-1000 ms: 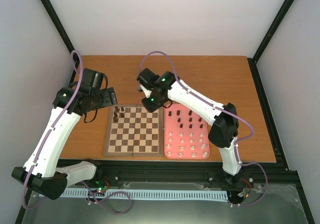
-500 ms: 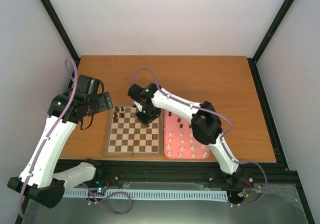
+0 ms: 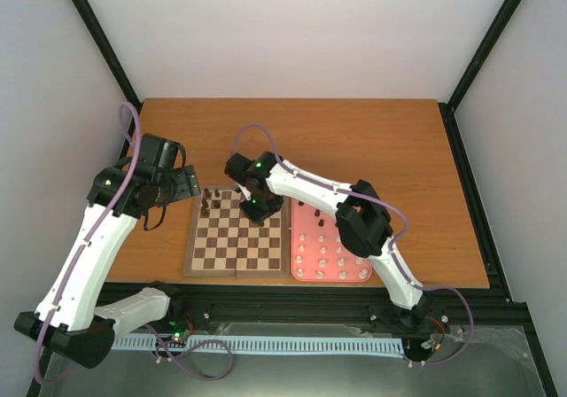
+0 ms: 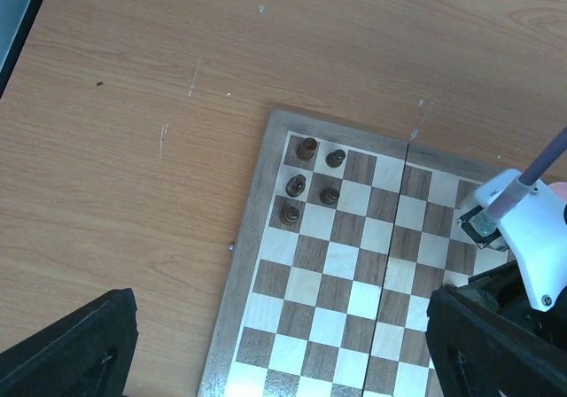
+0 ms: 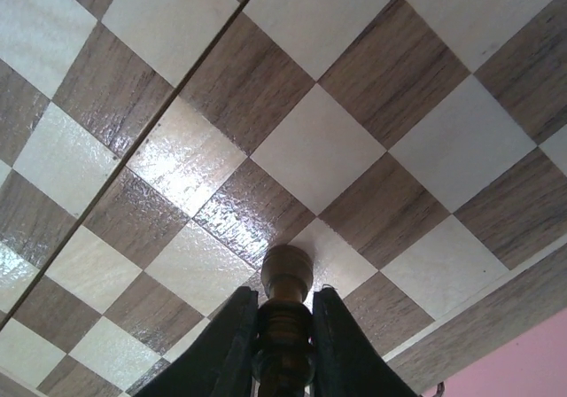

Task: Set up the chess pieces on the board
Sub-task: Place the chess piece on the chessboard, then pick up the chess piece from the chessboard.

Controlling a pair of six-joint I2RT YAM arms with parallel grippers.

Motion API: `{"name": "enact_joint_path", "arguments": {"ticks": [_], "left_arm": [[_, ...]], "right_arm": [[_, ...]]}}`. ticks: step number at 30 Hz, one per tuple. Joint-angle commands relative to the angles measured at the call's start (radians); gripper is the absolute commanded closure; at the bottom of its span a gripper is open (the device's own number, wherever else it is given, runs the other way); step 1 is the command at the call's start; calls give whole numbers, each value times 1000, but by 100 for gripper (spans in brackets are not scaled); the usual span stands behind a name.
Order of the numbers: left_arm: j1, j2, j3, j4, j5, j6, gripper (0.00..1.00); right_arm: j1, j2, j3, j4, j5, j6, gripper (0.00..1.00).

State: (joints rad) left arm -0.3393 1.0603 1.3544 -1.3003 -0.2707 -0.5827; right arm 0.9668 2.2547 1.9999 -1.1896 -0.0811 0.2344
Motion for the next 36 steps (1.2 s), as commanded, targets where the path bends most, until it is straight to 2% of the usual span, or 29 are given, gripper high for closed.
{"name": "enact_joint_path", "arguments": {"ticks": [1, 4, 10, 16, 18, 23, 28, 36], "left_arm": [[5, -7, -2, 3, -9, 14, 0], [5, -16, -14, 6, -7, 15, 0], [5, -24, -19, 3, -6, 15, 0], [5, -28, 16, -19, -16, 21, 0], [5, -28, 26, -22, -11, 23, 0], [5, 2, 49, -23, 47, 34, 0], [-5, 102, 49, -25, 231, 80, 3], [-292, 223, 57, 33, 203, -39, 10]], "right_arm": [[13, -7, -31, 22, 30, 26, 85], [18, -13, -47, 32, 36, 28, 79], [23, -39, -35, 31, 33, 20, 50], [23, -96, 35, 1, 49, 5, 39], [20, -124, 57, 1, 65, 1, 33], [-30, -192, 80, -8, 29, 4, 28], [-153, -303, -34, 31, 26, 4, 28], [-408, -493, -267, 121, 70, -38, 28]]}}
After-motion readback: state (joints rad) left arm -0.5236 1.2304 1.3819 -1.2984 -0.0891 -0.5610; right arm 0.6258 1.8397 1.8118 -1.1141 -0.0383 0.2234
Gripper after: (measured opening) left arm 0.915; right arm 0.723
